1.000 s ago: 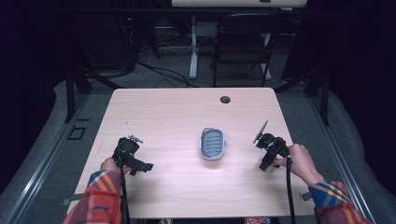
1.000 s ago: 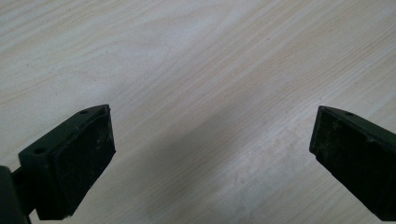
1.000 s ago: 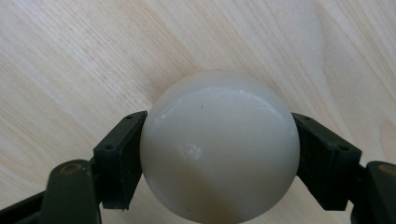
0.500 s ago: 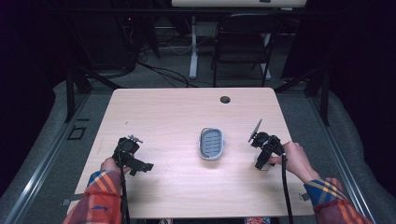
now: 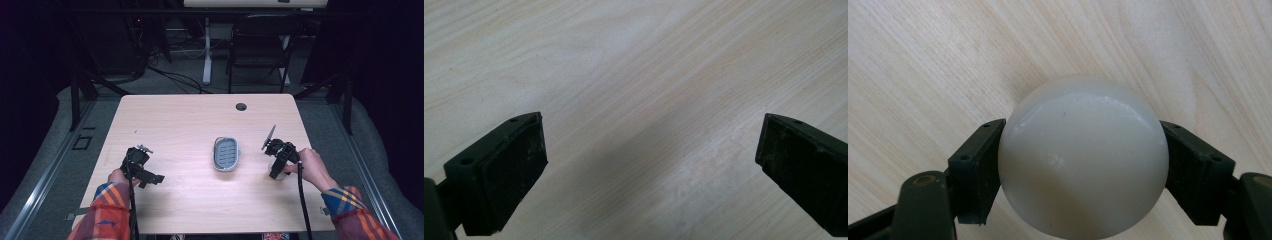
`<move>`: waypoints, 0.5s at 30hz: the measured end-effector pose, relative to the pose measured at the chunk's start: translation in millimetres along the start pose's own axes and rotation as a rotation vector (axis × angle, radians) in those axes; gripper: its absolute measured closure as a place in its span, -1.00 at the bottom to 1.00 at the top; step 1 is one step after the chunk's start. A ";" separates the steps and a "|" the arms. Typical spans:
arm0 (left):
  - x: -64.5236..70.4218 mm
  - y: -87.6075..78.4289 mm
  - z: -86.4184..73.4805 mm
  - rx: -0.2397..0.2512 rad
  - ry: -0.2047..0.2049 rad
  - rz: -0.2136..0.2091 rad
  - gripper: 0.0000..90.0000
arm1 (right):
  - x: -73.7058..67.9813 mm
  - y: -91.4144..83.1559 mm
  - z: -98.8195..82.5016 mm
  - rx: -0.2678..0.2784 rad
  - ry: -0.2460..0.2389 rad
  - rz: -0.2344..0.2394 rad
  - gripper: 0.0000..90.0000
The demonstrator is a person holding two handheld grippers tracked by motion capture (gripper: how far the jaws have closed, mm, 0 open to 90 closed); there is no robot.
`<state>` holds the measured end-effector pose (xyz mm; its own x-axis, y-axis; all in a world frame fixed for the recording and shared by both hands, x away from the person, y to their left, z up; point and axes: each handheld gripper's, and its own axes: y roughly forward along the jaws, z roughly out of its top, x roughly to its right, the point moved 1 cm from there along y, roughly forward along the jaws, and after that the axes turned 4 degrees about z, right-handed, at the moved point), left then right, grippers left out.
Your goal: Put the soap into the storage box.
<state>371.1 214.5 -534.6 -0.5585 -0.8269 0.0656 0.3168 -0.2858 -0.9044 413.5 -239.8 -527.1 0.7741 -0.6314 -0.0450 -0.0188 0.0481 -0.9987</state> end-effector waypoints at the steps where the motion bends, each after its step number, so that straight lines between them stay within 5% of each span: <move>1: 0.0 0.1 -0.1 0.001 -0.001 0.001 -1.00 | -0.2 -0.2 1.0 0.000 0.001 0.002 -0.46; 15: 0.5 -0.1 -0.2 0.000 -0.002 0.001 -1.00 | 1.3 -8.0 19.8 0.001 -0.016 0.004 -0.46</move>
<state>370.6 214.2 -534.6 -0.5569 -0.8280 0.0658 0.3169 -0.2850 -0.9046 427.1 -225.6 -518.7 0.7843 -0.6186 -0.0482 -0.0209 0.0514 -0.9985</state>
